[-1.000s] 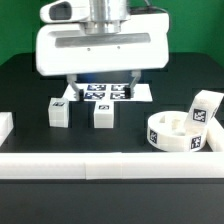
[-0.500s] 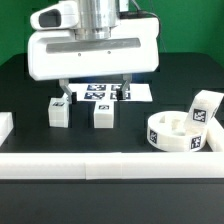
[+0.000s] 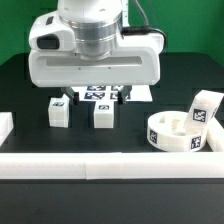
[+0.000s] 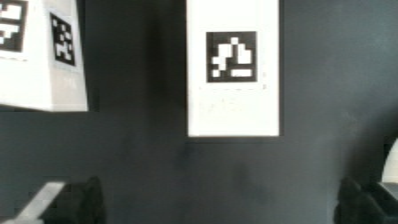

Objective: Assemble stool

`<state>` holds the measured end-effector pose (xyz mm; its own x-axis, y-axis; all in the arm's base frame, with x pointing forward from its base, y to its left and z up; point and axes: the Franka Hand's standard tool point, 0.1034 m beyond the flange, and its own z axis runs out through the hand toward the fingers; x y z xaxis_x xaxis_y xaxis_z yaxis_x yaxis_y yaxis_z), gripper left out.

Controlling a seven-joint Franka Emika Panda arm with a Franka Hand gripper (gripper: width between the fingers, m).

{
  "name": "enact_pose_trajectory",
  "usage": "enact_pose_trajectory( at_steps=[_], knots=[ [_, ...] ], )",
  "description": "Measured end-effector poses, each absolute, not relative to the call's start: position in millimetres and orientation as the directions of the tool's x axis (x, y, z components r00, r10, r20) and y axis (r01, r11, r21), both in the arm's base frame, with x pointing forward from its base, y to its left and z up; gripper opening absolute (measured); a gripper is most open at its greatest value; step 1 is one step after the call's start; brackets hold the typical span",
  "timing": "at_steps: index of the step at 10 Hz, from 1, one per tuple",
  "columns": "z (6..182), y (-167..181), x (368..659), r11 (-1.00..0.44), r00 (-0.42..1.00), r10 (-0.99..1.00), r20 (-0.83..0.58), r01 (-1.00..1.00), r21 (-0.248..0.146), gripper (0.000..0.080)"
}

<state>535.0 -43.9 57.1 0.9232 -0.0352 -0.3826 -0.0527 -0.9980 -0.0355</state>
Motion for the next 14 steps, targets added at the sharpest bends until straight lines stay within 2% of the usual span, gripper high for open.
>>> enact_pose_trajectory(
  at_steps=[2, 3, 5, 7, 8, 10, 14],
  knots=[
    [55.5, -40.9, 529.8, -0.997, 0.836, -0.020, -0.548, -0.058, -0.052, 0.0649],
    [49.1, -40.4, 535.7, -0.997, 0.824, -0.004, -0.566, -0.044, -0.056, 0.0649],
    [42.6, -41.0, 529.9, -0.997, 0.754, 0.002, -0.657, -0.051, -0.062, 0.0649],
    [41.2, -38.7, 520.5, -0.996, 0.636, 0.015, -0.772, -0.061, -0.070, 0.0649],
    [37.2, -37.3, 516.5, -0.996, 0.577, 0.010, -0.817, -0.070, -0.061, 0.0649],
    [26.8, -37.3, 517.5, -0.996, 0.555, -0.012, -0.832, -0.079, -0.039, 0.0649],
    [11.6, -38.8, 509.7, -0.996, 0.543, -0.015, -0.840, -0.083, -0.035, 0.0649]
  ],
)
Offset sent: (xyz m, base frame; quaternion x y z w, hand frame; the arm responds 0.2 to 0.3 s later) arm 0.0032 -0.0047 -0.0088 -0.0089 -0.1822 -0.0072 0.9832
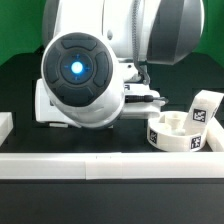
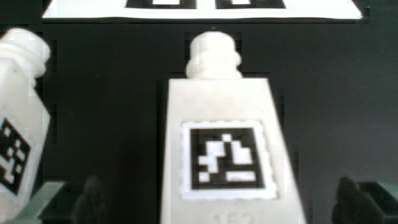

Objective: Assemble stool

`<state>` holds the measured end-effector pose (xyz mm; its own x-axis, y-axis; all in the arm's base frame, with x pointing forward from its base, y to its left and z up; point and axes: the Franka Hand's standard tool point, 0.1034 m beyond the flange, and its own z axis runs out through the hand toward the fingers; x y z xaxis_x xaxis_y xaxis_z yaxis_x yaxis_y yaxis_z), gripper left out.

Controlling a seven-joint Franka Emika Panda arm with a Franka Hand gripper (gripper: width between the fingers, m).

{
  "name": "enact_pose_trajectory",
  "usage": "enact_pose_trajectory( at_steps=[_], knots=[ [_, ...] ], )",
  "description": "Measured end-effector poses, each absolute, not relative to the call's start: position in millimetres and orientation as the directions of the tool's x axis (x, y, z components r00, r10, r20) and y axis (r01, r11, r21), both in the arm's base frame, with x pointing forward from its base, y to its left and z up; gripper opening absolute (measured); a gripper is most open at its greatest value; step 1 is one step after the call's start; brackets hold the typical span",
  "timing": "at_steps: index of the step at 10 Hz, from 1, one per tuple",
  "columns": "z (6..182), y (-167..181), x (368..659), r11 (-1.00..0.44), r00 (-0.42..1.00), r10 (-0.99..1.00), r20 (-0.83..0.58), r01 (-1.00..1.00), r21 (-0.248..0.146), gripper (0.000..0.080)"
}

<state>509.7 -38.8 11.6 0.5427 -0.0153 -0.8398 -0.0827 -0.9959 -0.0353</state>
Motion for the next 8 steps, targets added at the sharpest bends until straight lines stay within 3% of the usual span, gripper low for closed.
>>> enact_pose_trajectory(
  at_steps=[3, 4, 5, 6, 8],
  knots=[
    [8.4, -36.9, 510.8, -0.996, 0.552, -0.013, -0.834, -0.079, -0.037, 0.0619],
    [8.3, -37.3, 510.7, -0.996, 0.551, -0.013, -0.834, -0.079, -0.037, 0.0435],
    [8.4, -37.8, 510.6, -0.996, 0.551, -0.013, -0.834, -0.079, -0.037, 0.0435],
    [8.5, -38.0, 510.7, -0.996, 0.551, -0.013, -0.834, -0.079, -0.037, 0.0335],
    [10.1, -37.9, 511.7, -0.996, 0.553, -0.011, -0.833, -0.078, -0.039, 0.0335]
  ],
)
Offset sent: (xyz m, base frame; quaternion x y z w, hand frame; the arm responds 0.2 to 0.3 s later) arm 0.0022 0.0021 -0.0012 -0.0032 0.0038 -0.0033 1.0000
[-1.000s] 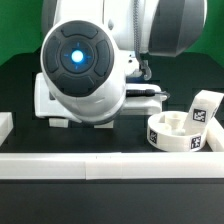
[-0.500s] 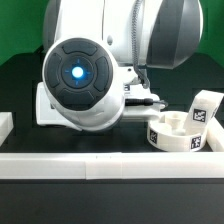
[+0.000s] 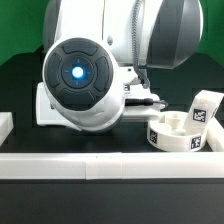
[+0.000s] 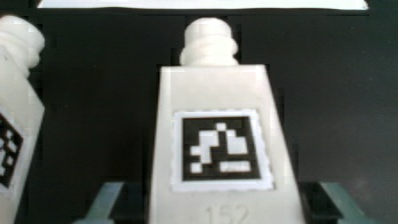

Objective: Assemble stool

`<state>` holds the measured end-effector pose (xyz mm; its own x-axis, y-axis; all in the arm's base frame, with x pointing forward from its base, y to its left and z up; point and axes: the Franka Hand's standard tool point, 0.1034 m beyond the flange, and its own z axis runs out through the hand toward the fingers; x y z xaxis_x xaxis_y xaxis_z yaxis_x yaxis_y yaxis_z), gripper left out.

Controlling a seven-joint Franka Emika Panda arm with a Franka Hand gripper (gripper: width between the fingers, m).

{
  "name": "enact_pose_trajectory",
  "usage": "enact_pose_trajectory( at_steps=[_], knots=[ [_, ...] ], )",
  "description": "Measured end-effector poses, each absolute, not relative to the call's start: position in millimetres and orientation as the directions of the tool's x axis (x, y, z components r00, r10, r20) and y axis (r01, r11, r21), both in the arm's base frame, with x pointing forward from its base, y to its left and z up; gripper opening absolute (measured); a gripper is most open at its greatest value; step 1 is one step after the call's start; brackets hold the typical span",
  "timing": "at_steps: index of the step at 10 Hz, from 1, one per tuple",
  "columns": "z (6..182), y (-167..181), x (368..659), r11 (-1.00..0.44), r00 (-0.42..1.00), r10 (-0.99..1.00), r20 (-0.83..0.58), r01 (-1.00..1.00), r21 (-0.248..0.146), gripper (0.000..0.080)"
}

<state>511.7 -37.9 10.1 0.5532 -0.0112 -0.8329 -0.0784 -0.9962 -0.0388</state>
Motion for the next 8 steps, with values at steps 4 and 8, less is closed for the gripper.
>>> enact_pose_trajectory(
  at_steps=[4, 8],
  knots=[
    [53.3, -17.9, 522.7, -0.996, 0.562, -0.003, -0.827, -0.074, -0.047, 0.0335],
    [80.0, -6.3, 536.0, -0.996, 0.615, 0.008, -0.788, -0.063, -0.059, 0.0337]
  ],
)
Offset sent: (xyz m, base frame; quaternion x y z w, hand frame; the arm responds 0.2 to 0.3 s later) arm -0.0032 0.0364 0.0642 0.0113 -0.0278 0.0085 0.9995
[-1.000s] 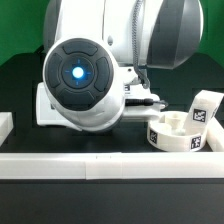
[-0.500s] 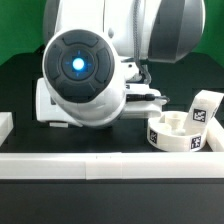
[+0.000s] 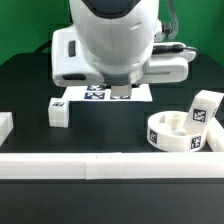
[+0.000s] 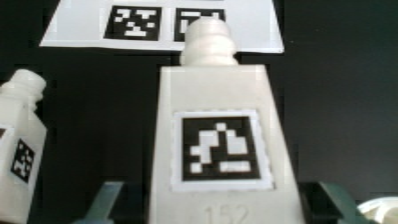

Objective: Assemble stool

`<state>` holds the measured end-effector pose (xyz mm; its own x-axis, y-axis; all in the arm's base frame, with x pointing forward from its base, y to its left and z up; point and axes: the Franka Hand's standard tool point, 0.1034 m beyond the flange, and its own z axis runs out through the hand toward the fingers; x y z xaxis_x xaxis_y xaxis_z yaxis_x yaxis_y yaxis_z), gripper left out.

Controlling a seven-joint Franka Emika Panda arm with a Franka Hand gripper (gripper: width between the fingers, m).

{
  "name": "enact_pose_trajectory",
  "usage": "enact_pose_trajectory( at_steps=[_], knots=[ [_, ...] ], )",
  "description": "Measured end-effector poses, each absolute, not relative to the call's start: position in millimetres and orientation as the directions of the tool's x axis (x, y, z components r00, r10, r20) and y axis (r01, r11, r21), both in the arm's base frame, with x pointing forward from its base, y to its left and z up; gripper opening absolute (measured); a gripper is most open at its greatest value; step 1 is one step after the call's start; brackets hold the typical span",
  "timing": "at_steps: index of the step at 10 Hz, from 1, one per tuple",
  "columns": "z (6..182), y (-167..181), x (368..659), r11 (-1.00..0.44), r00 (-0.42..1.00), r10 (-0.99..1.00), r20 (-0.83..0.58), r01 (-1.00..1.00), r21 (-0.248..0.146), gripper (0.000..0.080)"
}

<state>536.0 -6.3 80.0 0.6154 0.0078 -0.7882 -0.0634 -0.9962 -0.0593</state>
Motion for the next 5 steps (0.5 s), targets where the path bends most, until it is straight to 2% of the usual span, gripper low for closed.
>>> enact_pose_trajectory(
  at_steps=[1, 2, 3, 4, 5],
  knots=[
    [78.7, -6.6, 543.5, -0.996, 0.650, 0.005, -0.760, -0.060, -0.058, 0.0337],
    [76.2, -7.7, 558.0, -0.997, 0.749, -0.006, -0.663, -0.057, -0.054, 0.0337],
    [75.3, -8.1, 552.4, -0.995, 0.774, -0.037, -0.632, -0.087, -0.048, 0.0337],
    [77.3, -4.8, 561.3, -0.992, 0.823, -0.068, -0.564, -0.115, -0.048, 0.0337],
    [89.1, 2.1, 566.6, -0.989, 0.876, -0.087, -0.474, -0.132, -0.061, 0.0337]
  ],
)
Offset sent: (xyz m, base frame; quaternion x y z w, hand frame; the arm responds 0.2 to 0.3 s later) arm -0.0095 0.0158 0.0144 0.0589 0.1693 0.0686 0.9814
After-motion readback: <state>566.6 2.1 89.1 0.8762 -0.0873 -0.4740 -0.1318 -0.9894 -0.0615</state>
